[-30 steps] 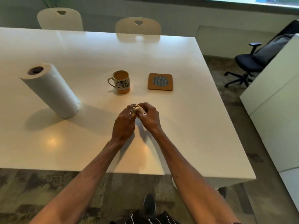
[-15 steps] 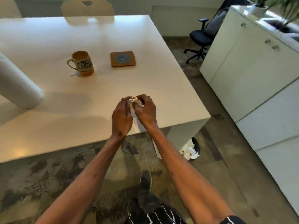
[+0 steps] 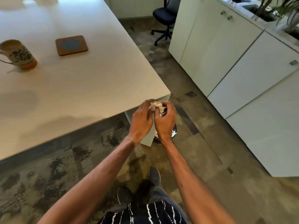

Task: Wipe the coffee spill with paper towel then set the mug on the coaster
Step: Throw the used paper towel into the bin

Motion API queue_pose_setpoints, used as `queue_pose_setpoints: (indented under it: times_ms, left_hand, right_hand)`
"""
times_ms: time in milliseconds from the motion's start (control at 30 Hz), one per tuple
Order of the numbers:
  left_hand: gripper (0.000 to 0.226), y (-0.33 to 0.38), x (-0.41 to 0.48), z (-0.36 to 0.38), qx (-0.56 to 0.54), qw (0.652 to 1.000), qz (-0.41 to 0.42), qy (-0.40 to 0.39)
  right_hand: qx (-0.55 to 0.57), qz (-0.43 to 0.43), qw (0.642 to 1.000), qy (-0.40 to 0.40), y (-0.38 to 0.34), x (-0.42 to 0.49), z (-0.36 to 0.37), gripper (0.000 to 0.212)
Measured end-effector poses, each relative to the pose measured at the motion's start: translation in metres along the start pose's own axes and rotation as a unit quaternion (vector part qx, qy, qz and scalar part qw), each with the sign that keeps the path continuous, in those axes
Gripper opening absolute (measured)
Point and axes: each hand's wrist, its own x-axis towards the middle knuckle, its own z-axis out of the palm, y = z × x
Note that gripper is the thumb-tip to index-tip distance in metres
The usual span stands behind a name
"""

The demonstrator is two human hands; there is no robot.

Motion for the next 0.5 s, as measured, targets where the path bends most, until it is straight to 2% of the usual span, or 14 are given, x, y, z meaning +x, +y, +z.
queue_pose_setpoints:
  times_ms: [133,200,233,333,500]
  left_hand:
    - [0.047,0.007,-0.002,0.050,0.013,0.995,-0.020,-0.097]
    - [0.055,0.012,0.021,0.124,-0.008,0.986,-0.048,-0.160]
    - [0.055,0.014,0.020,0.126,-0.020,0.981,-0.065,-0.180]
    - [0.052,0.004,0.031,0.156,-0.029,0.974,-0.096,-0.205]
    - [0.060,-0.037,0.078,0.232,0.021,0.953,-0.163,-0.255]
  right_hand:
    - [-0.014,0.055,0.998,0.040,0.039,0.007,-0.033,0.018]
    - [-0.033,0.128,0.990,0.040,0.100,0.047,-0.058,0.016]
    - [-0.046,0.135,0.989,0.034,0.106,0.048,-0.060,0.015]
    - [-0.058,0.163,0.985,0.022,0.130,0.063,-0.066,0.013]
    - [-0.097,0.228,0.968,-0.037,0.222,0.115,-0.050,0.011]
